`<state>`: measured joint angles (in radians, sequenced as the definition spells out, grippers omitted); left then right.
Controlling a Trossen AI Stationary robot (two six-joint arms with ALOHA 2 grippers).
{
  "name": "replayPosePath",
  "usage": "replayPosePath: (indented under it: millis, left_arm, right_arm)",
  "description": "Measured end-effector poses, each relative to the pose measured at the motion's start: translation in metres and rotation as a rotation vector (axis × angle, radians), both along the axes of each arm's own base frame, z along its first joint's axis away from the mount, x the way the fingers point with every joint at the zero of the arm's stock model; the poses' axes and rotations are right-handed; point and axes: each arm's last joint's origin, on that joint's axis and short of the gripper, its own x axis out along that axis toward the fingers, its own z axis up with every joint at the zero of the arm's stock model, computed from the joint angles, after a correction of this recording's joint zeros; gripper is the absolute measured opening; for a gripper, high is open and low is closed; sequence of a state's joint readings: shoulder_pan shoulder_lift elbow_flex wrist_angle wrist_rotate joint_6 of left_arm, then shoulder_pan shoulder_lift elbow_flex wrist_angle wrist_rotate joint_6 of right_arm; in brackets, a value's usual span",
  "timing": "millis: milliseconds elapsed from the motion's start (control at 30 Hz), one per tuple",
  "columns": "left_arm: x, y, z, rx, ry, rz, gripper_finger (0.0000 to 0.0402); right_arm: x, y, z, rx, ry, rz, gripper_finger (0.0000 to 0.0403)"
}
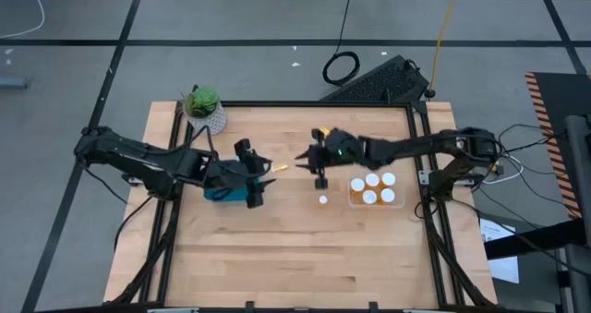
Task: Pick and place medicine bottles into bin by pill shape (circle, oval)
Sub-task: Put the small yellow pill bottle into the blue bin
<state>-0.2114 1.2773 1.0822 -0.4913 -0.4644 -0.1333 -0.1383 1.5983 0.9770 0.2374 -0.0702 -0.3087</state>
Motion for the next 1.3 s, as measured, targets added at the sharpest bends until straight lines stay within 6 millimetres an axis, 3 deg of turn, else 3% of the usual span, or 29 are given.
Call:
replayPosePath:
  millis: [100, 233, 433, 633, 900, 1300]
  left_arm:
    - [0.000, 0.009, 0.000, 0.016, 0.011, 0.036, 0.0242]
    - [-0.004, 0.016, -0.004, 0.035, 0.063, 0.088, 0.0239]
    - [-0.007, 0.026, -0.024, 0.020, 0.109, 0.151, 0.0239]
    - [-0.007, 0.035, -0.033, 0.012, 0.120, 0.178, 0.0239]
    - [-0.006, 0.035, -0.036, 0.010, 0.112, 0.154, 0.0239]
    - [-0.002, 0.034, -0.032, 0.050, 0.079, 0.101, 0.0239]
  right_arm:
    - [0.011, -0.022, 0.005, 0.040, 0.010, 0.071, 0.0107]
    - [0.029, -0.040, -0.011, 0.109, 0.082, 0.158, 0.0133]
    - [0.063, -0.048, -0.044, 0.122, 0.152, 0.215, 0.0179]
    - [0.081, -0.054, -0.070, 0.122, 0.266, 0.203, 0.0196]
    - [0.089, -0.059, -0.093, 0.077, 0.364, 0.132, 0.0193]
    - [0.086, -0.061, -0.097, 0.056, 0.405, 0.115, 0.0173]
